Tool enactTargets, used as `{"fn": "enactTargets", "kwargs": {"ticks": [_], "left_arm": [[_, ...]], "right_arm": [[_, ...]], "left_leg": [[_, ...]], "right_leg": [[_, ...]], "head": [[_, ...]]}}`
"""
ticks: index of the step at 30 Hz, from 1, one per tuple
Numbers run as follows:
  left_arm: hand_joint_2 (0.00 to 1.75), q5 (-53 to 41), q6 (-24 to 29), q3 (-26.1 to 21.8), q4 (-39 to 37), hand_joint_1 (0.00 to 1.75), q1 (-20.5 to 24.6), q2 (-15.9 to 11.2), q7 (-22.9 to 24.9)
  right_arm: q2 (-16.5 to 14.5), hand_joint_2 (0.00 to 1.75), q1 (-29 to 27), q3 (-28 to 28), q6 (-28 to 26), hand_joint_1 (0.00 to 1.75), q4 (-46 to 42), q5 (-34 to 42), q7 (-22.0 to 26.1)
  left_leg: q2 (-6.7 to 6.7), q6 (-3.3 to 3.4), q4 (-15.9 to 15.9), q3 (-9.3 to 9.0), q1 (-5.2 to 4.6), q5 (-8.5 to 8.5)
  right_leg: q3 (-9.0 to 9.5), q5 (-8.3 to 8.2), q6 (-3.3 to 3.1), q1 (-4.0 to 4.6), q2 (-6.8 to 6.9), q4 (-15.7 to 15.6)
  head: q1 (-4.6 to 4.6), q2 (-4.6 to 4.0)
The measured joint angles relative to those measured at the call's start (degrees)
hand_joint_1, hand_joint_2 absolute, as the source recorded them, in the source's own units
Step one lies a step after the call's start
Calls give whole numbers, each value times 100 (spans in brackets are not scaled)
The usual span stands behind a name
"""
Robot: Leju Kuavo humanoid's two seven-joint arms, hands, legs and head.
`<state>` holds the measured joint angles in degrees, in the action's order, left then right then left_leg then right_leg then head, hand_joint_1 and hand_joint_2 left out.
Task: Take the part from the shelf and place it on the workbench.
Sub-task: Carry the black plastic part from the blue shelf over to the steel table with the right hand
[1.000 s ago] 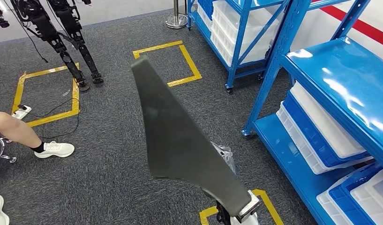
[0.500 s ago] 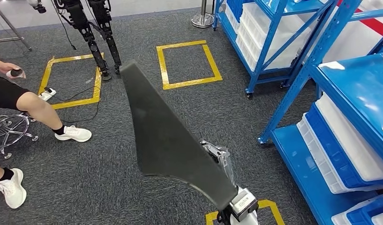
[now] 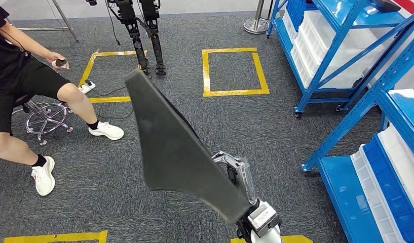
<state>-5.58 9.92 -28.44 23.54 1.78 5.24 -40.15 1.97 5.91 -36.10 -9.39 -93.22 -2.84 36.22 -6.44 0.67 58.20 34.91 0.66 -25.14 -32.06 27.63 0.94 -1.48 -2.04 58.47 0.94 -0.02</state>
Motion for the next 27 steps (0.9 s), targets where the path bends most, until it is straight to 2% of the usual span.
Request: {"fn": "enactTargets", "kwargs": {"ticks": [2,3,4,5,6,7,8,10,11,12,13,15,16,17,19,20,21,22,23,24,25,26,27], "left_arm": [[175,0,-20,6,1,0,-3,8,0],[175,0,-28,10,1,0,5,11,0],[175,0,-34,15,2,0,13,14,0],[175,1,-41,21,2,0,18,14,0],[175,3,-51,28,2,0,16,16,0],[175,8,-62,33,2,0,14,17,0],[175,15,-73,37,2,0,14,16,0],[175,47,-98,38,3,0,31,13,0],[175,68,-114,38,4,0,45,13,0],[175,89,-128,38,4,0,57,13,0],[175,105,-139,38,4,0,64,13,0],[175,133,-146,38,9,0,54,13,0],[175,146,-146,37,14,0,44,14,-1],[175,162,-147,37,20,0,37,16,-1],[175,187,-148,34,41,0,32,20,-1],[175,195,-149,32,49,0,28,20,0],[175,197,-149,29,57,0,18,20,0],[175,202,-154,24,61,0,6,21,0],[175,213,-169,16,66,0,-6,22,0],[175,229,-192,4,87,0,-22,28,0],[175,251,-221,-11,124,0,-43,38,0],[175,274,-245,-33,180,0,-69,47,1],[175,288,-260,-57,249,0,-104,55,0]], "right_arm": [[-7,175,16,1,3,175,0,12,-2],[-8,175,15,2,3,175,2,22,-1],[-7,175,4,3,3,175,8,32,0],[-5,175,-12,3,3,175,17,41,4],[-5,175,-29,2,3,175,30,46,7],[-5,175,-41,2,3,175,44,48,14],[-7,175,-49,1,3,175,57,48,25],[-9,175,-61,0,3,175,74,46,58],[-8,175,-65,0,5,175,79,46,75],[-9,175,-69,-1,8,175,85,46,90],[-11,175,-71,-1,15,175,93,48,102],[-33,175,-70,-4,40,175,112,57,120],[-48,175,-67,-7,58,175,120,65,127],[-63,175,-65,-9,79,175,125,73,135],[-76,175,-69,-15,114,175,145,84,149],[-78,175,-76,-19,125,175,161,85,152],[-78,175,-85,-24,127,175,178,87,152],[-80,175,-90,-29,129,175,193,90,152],[-82,175,-92,-33,132,175,203,97,152],[-87,175,-89,-35,143,175,208,110,152],[-93,175,-83,-36,161,175,210,128,152],[-102,175,-78,-37,188,175,209,151,152],[-114,175,-76,-37,218,175,207,176,151]], "left_leg": [[266,-53,276,135,7,-175],[440,-75,583,280,9,-344],[549,-99,974,474,14,-532],[591,-118,1338,660,25,-672],[610,-132,1569,782,35,-725],[625,-141,1600,803,43,-675],[654,-141,1382,695,49,-525],[845,-118,609,288,35,-192],[929,-92,290,122,18,-92],[985,-65,113,33,-3,-58],[981,-37,55,16,-30,-70],[854,38,18,7,-32,-50],[797,78,-14,-17,-22,-33],[745,121,-45,-44,-4,-11],[620,170,-67,-65,13,9],[547,181,-65,-62,15,12],[467,181,-63,-60,14,12],[386,180,-61,-61,13,11],[304,176,-59,-67,12,10],[223,169,-57,-77,13,7],[148,154,-55,-81,13,4],[80,129,-44,-81,0,-6],[28,97,-35,-73,-8,-12]], "right_leg": [[18,-14,-87,-18,114,-23],[22,-10,-121,-8,175,-27],[22,1,-150,8,243,-27],[22,9,-166,21,313,-26],[23,17,-173,30,381,-26],[26,24,-178,34,444,-25],[34,32,-177,35,503,-25],[56,55,-158,53,605,-24],[65,71,-134,76,650,-23],[73,85,-109,98,692,-23],[84,96,-79,115,737,-29],[104,121,-20,124,804,-32],[97,165,2,121,749,23],[38,258,2,118,636,182],[-272,566,-42,94,360,853],[-480,710,-57,87,291,1251],[-645,787,-49,84,264,1539],[-711,765,-19,83,252,1620],[-667,647,27,79,236,1469],[-524,467,72,70,194,1119],[-348,279,107,53,90,698],[-194,127,110,38,-6,342],[-94,36,92,30,-78,112]], "head": [[-40,0],[-62,0],[-84,0],[-85,0],[-85,0],[-87,0],[-87,0],[-91,0],[-86,0],[-78,0],[-69,0],[-57,0],[-52,0],[-45,0],[-14,0],[-4,0],[2,0],[2,0],[3,0],[4,0],[9,0],[9,0],[7,0]]}}
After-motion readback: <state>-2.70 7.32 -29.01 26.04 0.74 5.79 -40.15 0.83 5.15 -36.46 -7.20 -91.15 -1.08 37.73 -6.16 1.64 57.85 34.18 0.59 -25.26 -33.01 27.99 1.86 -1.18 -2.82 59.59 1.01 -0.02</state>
